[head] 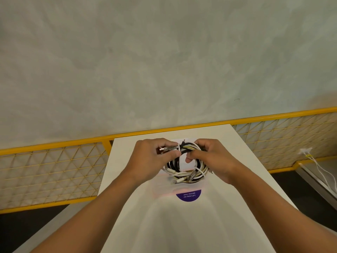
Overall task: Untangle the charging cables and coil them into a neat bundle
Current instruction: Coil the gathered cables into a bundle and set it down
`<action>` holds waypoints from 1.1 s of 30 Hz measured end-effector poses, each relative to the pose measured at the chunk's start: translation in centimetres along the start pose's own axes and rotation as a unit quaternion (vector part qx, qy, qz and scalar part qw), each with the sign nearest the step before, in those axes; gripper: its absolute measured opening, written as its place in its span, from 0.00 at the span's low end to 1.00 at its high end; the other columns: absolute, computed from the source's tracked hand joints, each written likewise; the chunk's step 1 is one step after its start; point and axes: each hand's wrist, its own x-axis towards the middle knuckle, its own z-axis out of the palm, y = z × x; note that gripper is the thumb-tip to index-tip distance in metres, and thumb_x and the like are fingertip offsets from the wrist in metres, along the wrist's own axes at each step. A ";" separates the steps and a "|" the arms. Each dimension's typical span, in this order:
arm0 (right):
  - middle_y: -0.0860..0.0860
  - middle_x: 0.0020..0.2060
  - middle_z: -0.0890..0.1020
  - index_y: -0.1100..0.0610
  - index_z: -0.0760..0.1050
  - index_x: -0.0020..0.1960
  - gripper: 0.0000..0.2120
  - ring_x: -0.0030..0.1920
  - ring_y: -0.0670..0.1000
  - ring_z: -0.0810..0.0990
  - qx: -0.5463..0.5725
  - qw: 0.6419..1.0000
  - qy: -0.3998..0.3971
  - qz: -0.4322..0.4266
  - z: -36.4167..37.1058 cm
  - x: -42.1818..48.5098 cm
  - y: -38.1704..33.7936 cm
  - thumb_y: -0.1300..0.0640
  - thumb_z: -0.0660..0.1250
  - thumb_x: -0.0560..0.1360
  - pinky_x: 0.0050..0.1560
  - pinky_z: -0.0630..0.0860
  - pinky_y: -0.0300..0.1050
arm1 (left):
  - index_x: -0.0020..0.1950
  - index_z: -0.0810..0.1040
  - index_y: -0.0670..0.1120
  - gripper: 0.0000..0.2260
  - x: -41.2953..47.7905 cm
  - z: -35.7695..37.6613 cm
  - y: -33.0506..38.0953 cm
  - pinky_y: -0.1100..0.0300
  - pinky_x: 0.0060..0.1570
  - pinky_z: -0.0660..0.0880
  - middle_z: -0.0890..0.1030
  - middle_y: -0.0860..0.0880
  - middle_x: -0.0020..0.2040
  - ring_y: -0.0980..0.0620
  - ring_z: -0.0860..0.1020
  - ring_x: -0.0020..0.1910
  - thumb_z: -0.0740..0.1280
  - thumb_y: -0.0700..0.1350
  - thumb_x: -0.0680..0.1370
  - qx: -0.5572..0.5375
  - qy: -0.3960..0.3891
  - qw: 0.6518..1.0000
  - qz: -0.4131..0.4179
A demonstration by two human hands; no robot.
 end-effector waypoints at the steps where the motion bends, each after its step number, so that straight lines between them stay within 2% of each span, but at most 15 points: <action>1: 0.58 0.38 0.83 0.61 0.83 0.44 0.03 0.31 0.48 0.75 -0.003 1.000 -0.006 -0.002 -0.1 0.0 0.0 0.65 0.72 0.71 0.31 0.70 0.39 | 0.51 0.87 0.55 0.08 0.0 -0.1 0.1 0.68 0.46 0.75 0.85 0.61 0.45 0.62 0.82 0.44 0.77 0.50 0.72 0.007 -0.008 1.000 0.003; 5: 0.55 0.34 0.80 0.61 0.83 0.43 0.02 0.27 0.45 0.72 -0.039 0.999 -0.026 -0.008 -0.4 -0.2 0.1 0.65 0.73 0.71 0.26 0.67 0.34 | 0.48 0.86 0.54 0.05 0.2 -0.9 0.7 0.69 0.38 0.73 0.83 0.63 0.41 0.63 0.80 0.40 0.76 0.48 0.73 0.081 -0.069 0.994 0.027; 7: 0.54 0.34 0.81 0.59 0.84 0.43 0.03 0.30 0.47 0.75 -0.052 0.998 -0.031 -0.009 -0.3 -0.1 0.1 0.65 0.74 0.70 0.29 0.70 0.37 | 0.48 0.86 0.53 0.05 0.1 -1.0 0.9 0.73 0.32 0.68 0.80 0.64 0.37 0.62 0.78 0.34 0.76 0.45 0.73 0.123 -0.075 0.989 0.041; 10: 0.57 0.35 0.82 0.59 0.84 0.43 0.03 0.33 0.50 0.77 -0.047 0.998 -0.028 -0.012 -0.1 0.2 0.1 0.65 0.75 0.69 0.34 0.74 0.43 | 0.46 0.84 0.52 0.06 -0.2 -0.8 1.1 0.71 0.31 0.68 0.78 0.63 0.34 0.60 0.76 0.31 0.74 0.41 0.72 0.147 -0.050 0.986 0.059; 13: 0.62 0.39 0.83 0.60 0.83 0.43 0.04 0.35 0.53 0.78 -0.065 0.997 -0.035 -0.019 -0.2 0.2 0.1 0.65 0.75 0.69 0.37 0.76 0.46 | 0.48 0.84 0.49 0.05 -0.2 -0.9 1.3 0.70 0.32 0.67 0.80 0.59 0.39 0.59 0.75 0.33 0.74 0.41 0.73 0.162 -0.058 0.983 0.064; 15: 0.61 0.38 0.83 0.59 0.83 0.43 0.04 0.35 0.53 0.79 -0.080 0.996 -0.045 -0.021 -0.3 0.1 0.1 0.65 0.75 0.69 0.37 0.76 0.46 | 0.48 0.84 0.50 0.07 -0.1 -1.2 1.2 0.71 0.32 0.67 0.81 0.58 0.41 0.59 0.75 0.35 0.75 0.41 0.73 0.168 -0.081 0.981 0.057; 18: 0.60 0.37 0.83 0.57 0.82 0.41 0.04 0.35 0.52 0.80 -0.097 0.993 -0.059 -0.021 -0.3 -0.2 0.3 0.65 0.75 0.70 0.37 0.76 0.46 | 0.49 0.84 0.51 0.08 -0.1 -1.8 1.1 0.73 0.28 0.65 0.77 0.64 0.35 0.61 0.75 0.32 0.75 0.40 0.73 0.155 -0.117 0.981 0.020; 20: 0.60 0.39 0.84 0.56 0.82 0.42 0.04 0.36 0.53 0.81 -0.103 0.992 -0.069 -0.024 -0.3 -0.4 0.3 0.64 0.75 0.70 0.38 0.78 0.45 | 0.49 0.84 0.52 0.08 -0.2 -2.1 0.9 0.73 0.26 0.64 0.76 0.64 0.33 0.61 0.74 0.30 0.76 0.42 0.73 0.138 -0.141 0.980 -0.011; 22: 0.57 0.37 0.84 0.56 0.82 0.41 0.05 0.36 0.52 0.82 -0.100 0.992 -0.072 -0.025 -0.3 -0.4 0.4 0.64 0.75 0.70 0.38 0.79 0.44 | 0.50 0.83 0.53 0.09 -0.4 -2.5 1.0 0.72 0.30 0.67 0.80 0.61 0.38 0.62 0.75 0.31 0.77 0.44 0.73 0.099 -0.173 0.979 -0.045; 24: 0.53 0.35 0.84 0.55 0.82 0.41 0.06 0.36 0.51 0.82 -0.092 0.993 -0.069 -0.025 -0.3 -0.4 0.4 0.65 0.75 0.70 0.37 0.78 0.43 | 0.52 0.81 0.53 0.14 -0.6 -2.6 1.2 0.63 0.39 0.75 0.82 0.57 0.48 0.59 0.79 0.36 0.79 0.52 0.69 0.039 -0.206 0.974 -0.087; 26: 0.51 0.35 0.84 0.56 0.82 0.42 0.05 0.35 0.49 0.81 -0.092 0.993 -0.070 -0.028 -0.2 -0.4 0.3 0.65 0.75 0.70 0.36 0.77 0.42 | 0.54 0.81 0.52 0.23 -0.7 -2.3 1.3 0.59 0.43 0.78 0.82 0.52 0.50 0.55 0.81 0.38 0.76 0.62 0.65 0.013 -0.208 0.970 -0.127; 27: 0.52 0.35 0.84 0.56 0.82 0.42 0.05 0.35 0.49 0.81 -0.092 0.993 -0.072 -0.032 -0.2 -0.4 0.2 0.64 0.75 0.70 0.37 0.76 0.42 | 0.55 0.81 0.52 0.23 -0.7 -2.1 1.3 0.58 0.45 0.77 0.81 0.51 0.49 0.55 0.81 0.39 0.74 0.64 0.67 0.028 -0.204 0.969 -0.134; 29: 0.53 0.35 0.83 0.57 0.83 0.43 0.04 0.36 0.49 0.80 -0.094 0.992 -0.076 -0.041 -0.1 -0.4 0.1 0.64 0.75 0.70 0.38 0.76 0.43 | 0.57 0.81 0.51 0.19 -0.6 -1.8 1.3 0.56 0.53 0.77 0.82 0.51 0.52 0.54 0.81 0.47 0.74 0.61 0.72 0.056 -0.216 0.964 -0.143; 31: 0.54 0.37 0.84 0.57 0.83 0.44 0.05 0.37 0.51 0.81 -0.098 0.990 -0.085 -0.047 0.0 -0.4 0.1 0.63 0.75 0.70 0.39 0.77 0.45 | 0.62 0.80 0.50 0.18 -0.7 -1.6 1.3 0.51 0.62 0.77 0.83 0.49 0.56 0.51 0.81 0.56 0.73 0.55 0.75 0.023 -0.256 0.955 -0.151; 33: 0.53 0.37 0.85 0.56 0.84 0.44 0.05 0.39 0.52 0.83 -0.097 0.990 -0.094 -0.052 0.2 -0.4 0.1 0.63 0.76 0.69 0.40 0.79 0.45 | 0.61 0.80 0.51 0.16 -0.8 -1.2 1.5 0.49 0.62 0.78 0.84 0.46 0.55 0.48 0.82 0.56 0.73 0.48 0.74 -0.042 -0.282 0.946 -0.155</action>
